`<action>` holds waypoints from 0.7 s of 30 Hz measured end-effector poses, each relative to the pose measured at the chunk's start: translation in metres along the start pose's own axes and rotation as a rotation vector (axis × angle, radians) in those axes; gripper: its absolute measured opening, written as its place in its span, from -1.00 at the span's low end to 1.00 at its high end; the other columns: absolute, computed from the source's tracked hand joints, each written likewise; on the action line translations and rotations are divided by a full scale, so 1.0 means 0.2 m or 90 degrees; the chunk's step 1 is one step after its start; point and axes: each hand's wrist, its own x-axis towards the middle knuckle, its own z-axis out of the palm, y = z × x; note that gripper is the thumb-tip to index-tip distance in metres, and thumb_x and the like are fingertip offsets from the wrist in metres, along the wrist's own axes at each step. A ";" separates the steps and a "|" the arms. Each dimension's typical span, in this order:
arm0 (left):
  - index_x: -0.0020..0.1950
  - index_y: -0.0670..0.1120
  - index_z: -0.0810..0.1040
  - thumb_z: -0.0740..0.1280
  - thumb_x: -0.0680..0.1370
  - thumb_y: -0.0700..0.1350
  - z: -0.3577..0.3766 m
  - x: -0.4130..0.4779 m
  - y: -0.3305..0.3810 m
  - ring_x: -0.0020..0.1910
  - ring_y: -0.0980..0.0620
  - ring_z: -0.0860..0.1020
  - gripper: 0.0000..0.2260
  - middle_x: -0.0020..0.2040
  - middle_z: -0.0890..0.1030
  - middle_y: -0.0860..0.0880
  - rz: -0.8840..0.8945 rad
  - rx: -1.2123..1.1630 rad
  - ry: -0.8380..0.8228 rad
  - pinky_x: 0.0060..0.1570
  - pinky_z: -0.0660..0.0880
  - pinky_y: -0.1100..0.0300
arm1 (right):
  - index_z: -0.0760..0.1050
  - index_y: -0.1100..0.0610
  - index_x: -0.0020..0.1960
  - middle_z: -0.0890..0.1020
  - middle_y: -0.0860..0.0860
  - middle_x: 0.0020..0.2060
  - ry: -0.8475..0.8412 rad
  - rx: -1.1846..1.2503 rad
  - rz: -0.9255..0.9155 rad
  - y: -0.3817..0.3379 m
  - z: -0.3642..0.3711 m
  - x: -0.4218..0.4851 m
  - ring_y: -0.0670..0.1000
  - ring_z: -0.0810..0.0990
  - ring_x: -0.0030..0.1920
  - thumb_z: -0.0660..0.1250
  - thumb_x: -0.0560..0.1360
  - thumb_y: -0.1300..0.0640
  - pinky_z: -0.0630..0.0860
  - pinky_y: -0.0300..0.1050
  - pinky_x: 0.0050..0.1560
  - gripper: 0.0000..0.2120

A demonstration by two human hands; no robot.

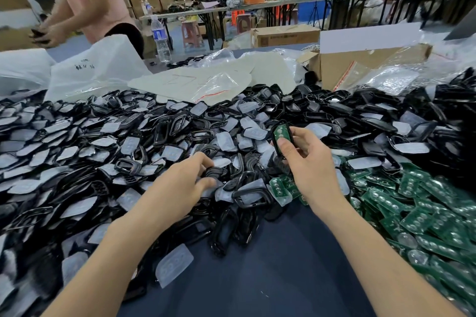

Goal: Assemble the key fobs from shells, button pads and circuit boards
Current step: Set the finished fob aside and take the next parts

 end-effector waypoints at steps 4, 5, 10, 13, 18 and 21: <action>0.04 0.15 0.43 0.40 0.58 0.01 -0.03 0.01 -0.02 -0.21 0.08 0.53 -0.84 -0.13 0.56 0.05 -0.020 -0.043 -0.019 -0.25 0.42 0.24 | 0.51 -0.26 0.02 0.65 -0.34 -0.08 -0.004 0.005 0.000 -0.01 -0.01 0.00 -0.24 0.61 -0.01 0.37 0.60 0.00 0.65 0.03 0.09 -0.86; 0.02 0.15 0.44 0.41 0.58 0.00 -0.03 0.01 -0.02 -0.22 0.06 0.54 -0.85 -0.13 0.57 0.03 -0.027 -0.059 -0.023 -0.26 0.42 0.23 | 0.51 -0.26 0.02 0.64 -0.37 -0.07 -0.006 0.005 -0.001 -0.01 -0.01 0.00 -0.25 0.61 -0.01 0.37 0.60 0.01 0.65 0.03 0.09 -0.86; 0.01 0.15 0.46 0.37 0.61 -0.04 -0.04 0.01 0.00 -0.14 0.05 0.56 -0.89 -0.07 0.58 0.02 -0.041 -0.089 -0.028 -0.20 0.44 0.24 | 0.51 -0.24 0.03 0.63 -0.39 -0.04 -0.006 0.013 0.000 -0.01 -0.01 0.00 -0.23 0.62 -0.02 0.37 0.61 0.01 0.65 0.06 0.07 -0.87; 0.01 0.14 0.51 0.36 0.61 -0.06 -0.06 0.00 0.03 -0.15 0.06 0.57 -0.92 -0.06 0.61 0.03 -0.039 -0.123 -0.035 -0.23 0.48 0.29 | 0.51 -0.24 0.02 0.63 -0.39 -0.06 -0.005 0.014 0.004 -0.01 -0.01 0.00 -0.21 0.62 -0.02 0.37 0.61 0.01 0.65 0.08 0.08 -0.87; -0.04 0.14 0.56 0.42 0.57 -0.12 -0.07 -0.03 0.10 -0.21 0.29 0.56 -0.85 -0.12 0.63 0.23 0.078 -0.162 0.077 -0.19 0.42 0.47 | 0.52 -0.23 0.03 0.65 -0.33 -0.07 -0.004 0.012 0.006 -0.01 -0.01 0.00 -0.18 0.63 -0.03 0.37 0.61 0.00 0.65 0.05 0.07 -0.88; -0.01 0.05 0.59 0.44 0.54 -0.19 0.00 -0.06 0.12 -0.01 0.30 0.52 -0.86 -0.07 0.59 0.29 0.248 -0.019 0.127 0.08 0.47 0.32 | 0.51 -0.24 0.02 0.67 -0.18 -0.09 0.005 0.007 0.010 -0.02 -0.01 -0.01 -0.21 0.63 -0.04 0.38 0.60 0.01 0.64 0.06 0.08 -0.87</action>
